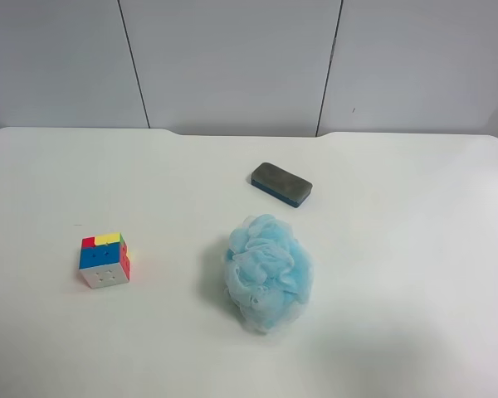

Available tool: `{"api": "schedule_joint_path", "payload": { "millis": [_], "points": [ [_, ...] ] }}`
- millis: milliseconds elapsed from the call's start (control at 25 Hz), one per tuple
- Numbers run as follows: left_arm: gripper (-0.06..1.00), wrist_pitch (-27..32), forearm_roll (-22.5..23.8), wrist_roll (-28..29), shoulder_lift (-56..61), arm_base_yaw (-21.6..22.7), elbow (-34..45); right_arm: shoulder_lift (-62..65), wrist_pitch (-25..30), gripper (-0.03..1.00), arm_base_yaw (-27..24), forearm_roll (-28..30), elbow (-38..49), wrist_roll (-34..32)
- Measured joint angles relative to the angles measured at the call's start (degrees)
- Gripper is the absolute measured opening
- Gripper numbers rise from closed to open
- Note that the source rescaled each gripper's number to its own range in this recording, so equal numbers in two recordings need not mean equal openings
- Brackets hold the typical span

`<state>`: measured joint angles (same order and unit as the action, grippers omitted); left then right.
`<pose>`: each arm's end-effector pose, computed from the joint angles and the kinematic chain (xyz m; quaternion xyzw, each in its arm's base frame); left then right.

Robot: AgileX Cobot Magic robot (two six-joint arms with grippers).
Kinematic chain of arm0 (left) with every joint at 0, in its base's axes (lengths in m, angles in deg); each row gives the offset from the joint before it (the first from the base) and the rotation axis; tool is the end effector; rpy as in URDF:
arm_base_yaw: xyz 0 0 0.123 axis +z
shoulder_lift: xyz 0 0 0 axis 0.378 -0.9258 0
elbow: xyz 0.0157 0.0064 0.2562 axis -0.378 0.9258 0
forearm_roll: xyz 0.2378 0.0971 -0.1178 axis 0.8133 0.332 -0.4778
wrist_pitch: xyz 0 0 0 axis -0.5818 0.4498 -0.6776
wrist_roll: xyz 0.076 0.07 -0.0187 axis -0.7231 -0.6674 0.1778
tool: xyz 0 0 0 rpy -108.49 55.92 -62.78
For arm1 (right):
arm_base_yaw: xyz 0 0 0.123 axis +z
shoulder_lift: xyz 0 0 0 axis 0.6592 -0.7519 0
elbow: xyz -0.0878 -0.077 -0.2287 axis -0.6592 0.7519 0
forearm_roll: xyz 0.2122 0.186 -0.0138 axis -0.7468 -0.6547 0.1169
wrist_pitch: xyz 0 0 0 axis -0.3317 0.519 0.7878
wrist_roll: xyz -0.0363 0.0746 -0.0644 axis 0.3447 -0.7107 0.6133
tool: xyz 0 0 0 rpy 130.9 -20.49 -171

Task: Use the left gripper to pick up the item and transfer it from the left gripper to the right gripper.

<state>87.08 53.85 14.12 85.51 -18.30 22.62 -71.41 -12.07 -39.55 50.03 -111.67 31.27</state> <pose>0.0614 0.0095 0.2886 -0.0545 0.8468 0.0322 0.5281 0.0626 0.0058 0.2830 -0.0199 0.8574 0.0253 0.5137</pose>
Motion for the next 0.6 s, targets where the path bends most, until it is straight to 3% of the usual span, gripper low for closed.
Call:
{"api": "schedule_joint_path", "payload": {
  "millis": [320,600],
  "points": [
    [1.00,0.07,0.00,0.00,-1.65,0.00,0.00,0.00,0.00,1.00,0.00,0.00,0.00,0.00],
    [1.00,3.89,-0.48,0.00,-17.73,0.00,-7.06,0.00,0.00,1.00,0.00,0.00,0.00,0.00]
  ]
}}
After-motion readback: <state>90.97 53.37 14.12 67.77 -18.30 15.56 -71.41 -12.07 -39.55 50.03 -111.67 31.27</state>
